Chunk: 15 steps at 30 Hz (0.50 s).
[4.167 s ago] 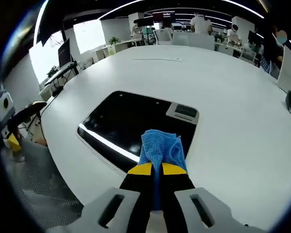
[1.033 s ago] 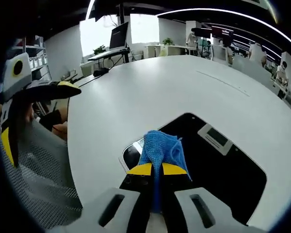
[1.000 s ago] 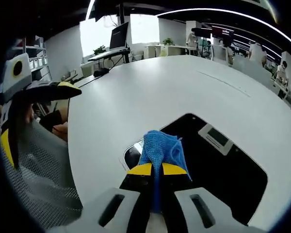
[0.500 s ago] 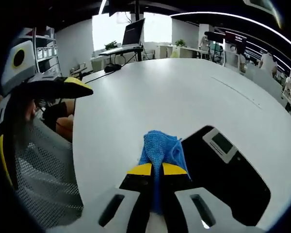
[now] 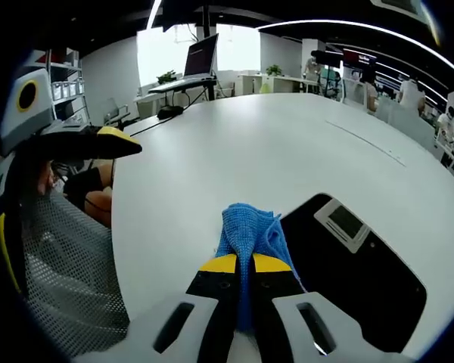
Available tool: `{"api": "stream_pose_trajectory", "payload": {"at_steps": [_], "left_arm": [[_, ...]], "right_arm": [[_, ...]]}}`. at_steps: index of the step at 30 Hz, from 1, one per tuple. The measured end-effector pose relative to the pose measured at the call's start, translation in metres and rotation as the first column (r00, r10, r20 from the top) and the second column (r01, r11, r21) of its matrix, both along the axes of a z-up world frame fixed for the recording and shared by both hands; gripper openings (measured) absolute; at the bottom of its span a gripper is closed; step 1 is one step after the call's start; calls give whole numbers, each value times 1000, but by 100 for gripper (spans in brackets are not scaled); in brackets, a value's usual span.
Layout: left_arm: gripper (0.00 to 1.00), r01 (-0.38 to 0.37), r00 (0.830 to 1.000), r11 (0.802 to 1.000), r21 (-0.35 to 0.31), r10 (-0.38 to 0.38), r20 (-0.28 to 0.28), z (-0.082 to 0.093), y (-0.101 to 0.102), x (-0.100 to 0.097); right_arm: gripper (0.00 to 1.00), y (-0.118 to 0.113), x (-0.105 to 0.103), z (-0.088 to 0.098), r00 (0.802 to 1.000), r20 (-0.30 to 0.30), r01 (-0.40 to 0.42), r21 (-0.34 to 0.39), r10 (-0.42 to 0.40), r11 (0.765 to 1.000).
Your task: Wipe the mirror surface with the cleaning cloth until all visible marks leave the cleaned area.
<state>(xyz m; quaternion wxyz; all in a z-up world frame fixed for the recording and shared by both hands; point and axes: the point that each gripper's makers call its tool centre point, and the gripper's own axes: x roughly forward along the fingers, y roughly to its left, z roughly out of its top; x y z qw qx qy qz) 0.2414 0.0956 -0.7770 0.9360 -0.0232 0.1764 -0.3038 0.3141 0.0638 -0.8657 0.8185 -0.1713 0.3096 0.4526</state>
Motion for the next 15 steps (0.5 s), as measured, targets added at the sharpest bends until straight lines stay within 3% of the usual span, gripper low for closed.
{"api": "stream_pose_trajectory", "payload": {"at_steps": [6,15], "left_arm": [[92,0,1000,1000,17,1,-5,-2,0,-1],[92,6,1000,1000,18,-6,-7,-3,-1,-2]], "right_arm": [[0,0,0,0,999,-7,31,7,-31,999],[0,-1,-2,0,1000,7,10,-11,-10,1000]]}}
